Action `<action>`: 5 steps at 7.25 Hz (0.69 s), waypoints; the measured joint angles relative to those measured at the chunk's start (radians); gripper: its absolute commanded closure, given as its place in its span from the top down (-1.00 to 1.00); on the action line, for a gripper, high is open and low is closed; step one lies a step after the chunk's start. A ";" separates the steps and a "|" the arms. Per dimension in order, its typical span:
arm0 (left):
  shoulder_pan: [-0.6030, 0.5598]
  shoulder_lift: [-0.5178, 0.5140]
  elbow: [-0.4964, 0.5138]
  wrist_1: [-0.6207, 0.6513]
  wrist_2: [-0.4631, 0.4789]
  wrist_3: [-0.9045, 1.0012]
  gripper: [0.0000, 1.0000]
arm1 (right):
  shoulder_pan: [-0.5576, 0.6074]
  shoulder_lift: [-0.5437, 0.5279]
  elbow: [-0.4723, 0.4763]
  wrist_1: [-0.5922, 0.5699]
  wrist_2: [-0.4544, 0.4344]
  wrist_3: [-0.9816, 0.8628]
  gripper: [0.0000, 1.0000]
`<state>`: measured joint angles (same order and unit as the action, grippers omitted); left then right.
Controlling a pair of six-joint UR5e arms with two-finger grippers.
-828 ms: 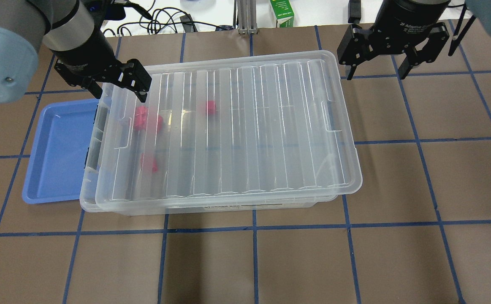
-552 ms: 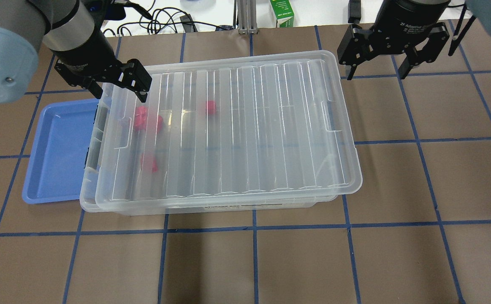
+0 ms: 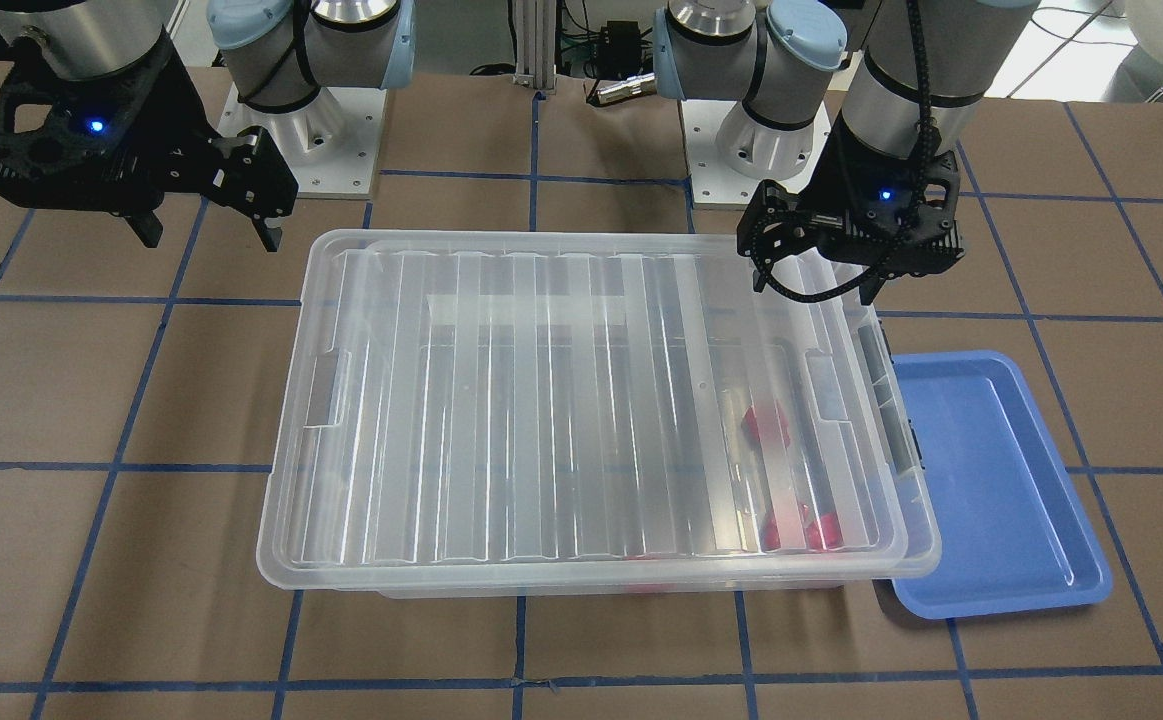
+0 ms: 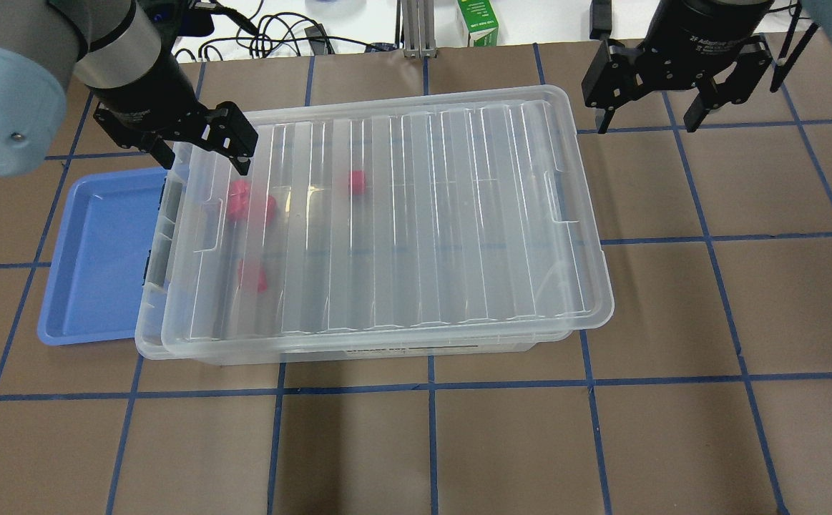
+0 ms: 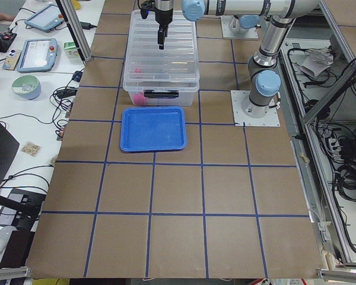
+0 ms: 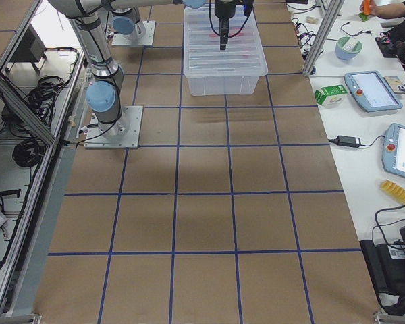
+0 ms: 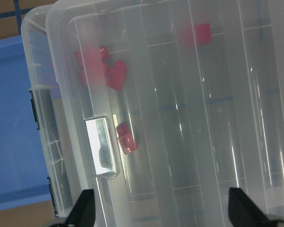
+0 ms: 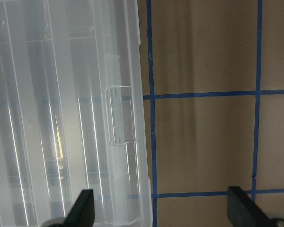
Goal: Place red block in blue tray from box
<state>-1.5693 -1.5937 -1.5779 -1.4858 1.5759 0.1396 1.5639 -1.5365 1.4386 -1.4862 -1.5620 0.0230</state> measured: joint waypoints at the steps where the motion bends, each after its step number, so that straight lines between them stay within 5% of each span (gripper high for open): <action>1: 0.000 0.000 0.000 0.000 0.000 0.000 1.00 | -0.010 -0.001 0.020 -0.005 0.002 -0.009 1.00; 5: 0.000 0.000 0.000 0.000 0.001 0.000 1.00 | -0.012 0.086 0.261 -0.312 0.002 -0.012 1.00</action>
<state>-1.5693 -1.5933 -1.5778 -1.4858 1.5772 0.1396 1.5516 -1.4502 1.6998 -1.7978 -1.5600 0.0110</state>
